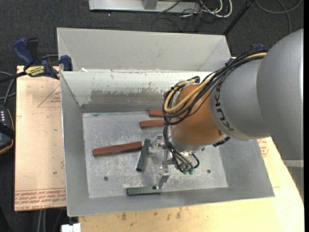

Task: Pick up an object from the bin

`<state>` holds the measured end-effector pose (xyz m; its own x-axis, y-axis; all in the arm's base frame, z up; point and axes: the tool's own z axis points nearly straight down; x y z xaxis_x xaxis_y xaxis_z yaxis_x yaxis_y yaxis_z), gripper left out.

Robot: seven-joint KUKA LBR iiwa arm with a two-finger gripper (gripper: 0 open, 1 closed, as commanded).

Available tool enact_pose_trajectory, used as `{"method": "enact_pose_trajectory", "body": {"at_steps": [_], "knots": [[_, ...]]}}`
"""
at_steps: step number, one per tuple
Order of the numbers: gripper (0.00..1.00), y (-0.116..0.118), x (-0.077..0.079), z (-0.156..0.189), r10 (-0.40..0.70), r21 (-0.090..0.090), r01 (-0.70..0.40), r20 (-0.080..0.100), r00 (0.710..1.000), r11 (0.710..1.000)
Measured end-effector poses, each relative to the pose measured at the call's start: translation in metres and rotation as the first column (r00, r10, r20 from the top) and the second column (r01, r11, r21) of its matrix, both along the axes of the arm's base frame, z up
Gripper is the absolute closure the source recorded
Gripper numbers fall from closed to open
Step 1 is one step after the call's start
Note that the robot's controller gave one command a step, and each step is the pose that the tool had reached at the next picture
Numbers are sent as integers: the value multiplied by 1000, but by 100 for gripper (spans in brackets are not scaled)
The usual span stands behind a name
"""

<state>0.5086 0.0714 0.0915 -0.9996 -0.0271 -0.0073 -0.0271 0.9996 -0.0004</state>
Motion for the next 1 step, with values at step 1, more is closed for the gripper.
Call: {"method": "enact_pose_trajectory", "body": {"at_steps": [1], "knots": [[0,33,2,2,-5,4,5,-4,1000,1000]]}}
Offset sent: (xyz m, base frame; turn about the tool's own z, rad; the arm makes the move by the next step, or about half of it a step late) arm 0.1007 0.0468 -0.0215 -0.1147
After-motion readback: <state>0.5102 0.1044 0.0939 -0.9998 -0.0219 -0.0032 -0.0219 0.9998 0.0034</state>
